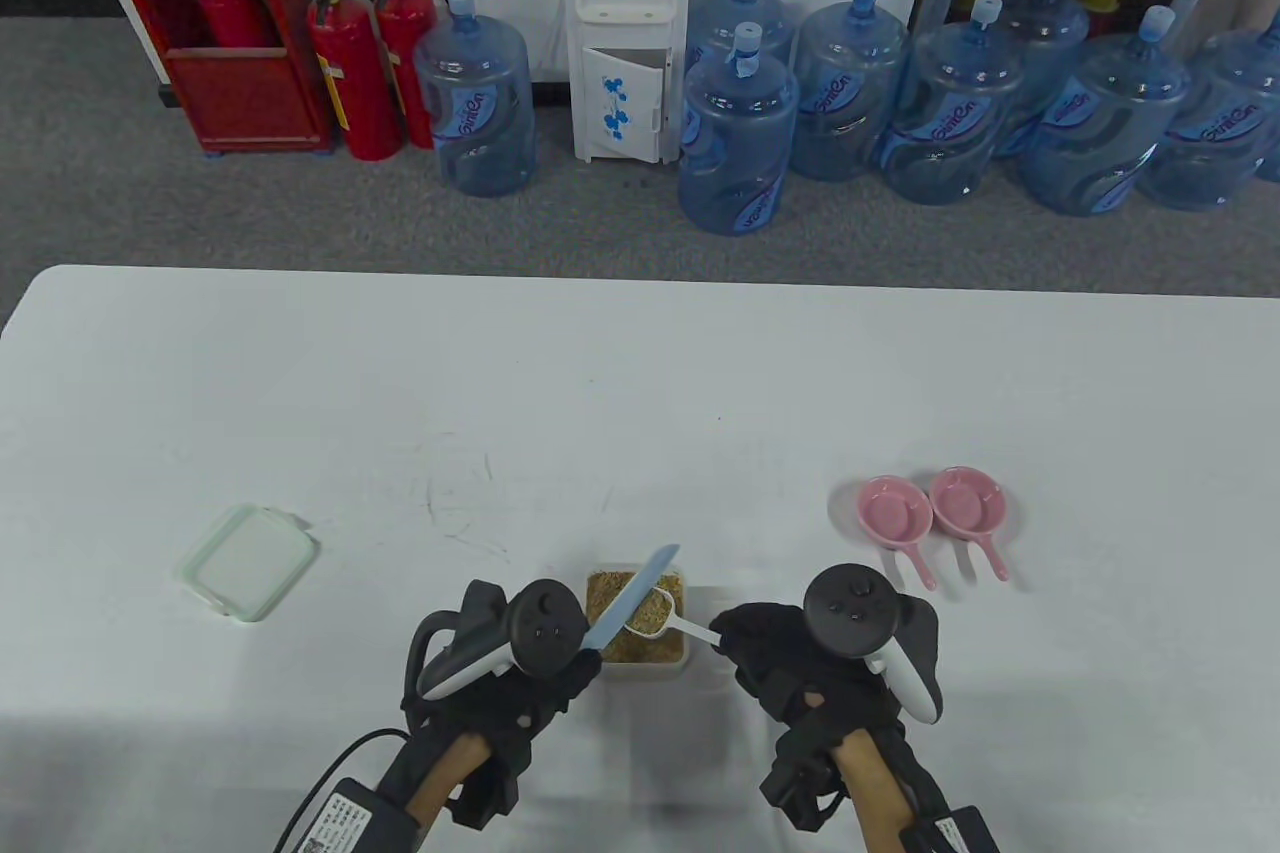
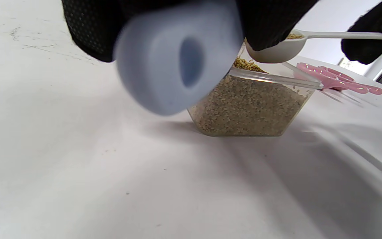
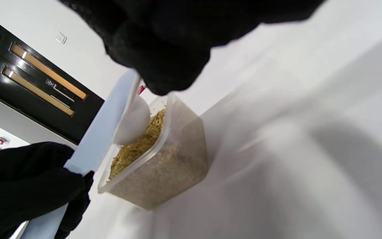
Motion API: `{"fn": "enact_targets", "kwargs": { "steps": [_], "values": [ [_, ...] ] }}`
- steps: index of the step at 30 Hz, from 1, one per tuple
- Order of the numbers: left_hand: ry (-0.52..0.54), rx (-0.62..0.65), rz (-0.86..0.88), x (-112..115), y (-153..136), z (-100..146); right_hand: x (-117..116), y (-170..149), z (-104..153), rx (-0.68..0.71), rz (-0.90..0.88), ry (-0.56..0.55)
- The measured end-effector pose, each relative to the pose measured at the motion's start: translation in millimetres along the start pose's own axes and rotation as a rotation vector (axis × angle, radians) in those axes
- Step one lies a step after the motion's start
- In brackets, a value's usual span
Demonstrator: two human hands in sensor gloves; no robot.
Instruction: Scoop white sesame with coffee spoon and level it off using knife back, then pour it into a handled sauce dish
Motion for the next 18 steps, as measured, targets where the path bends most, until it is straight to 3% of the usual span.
{"fn": "enact_targets", "kwargs": {
  "steps": [18],
  "values": [
    [0.073,-0.069,-0.016,-6,-16,1,1,-1,1,0.002,-0.006,0.018]
  ]
}}
Point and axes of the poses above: the tracker on the back of each hand, its own y axis roughly to the thumb side, its own z axis roughly from the fingertips to the wrist, x = y × z, the point moved 1 cm from there along -z, roughly from the wrist to the fingertips, and after that the axes turned 5 degrees about -z, right-handed, at the moved point
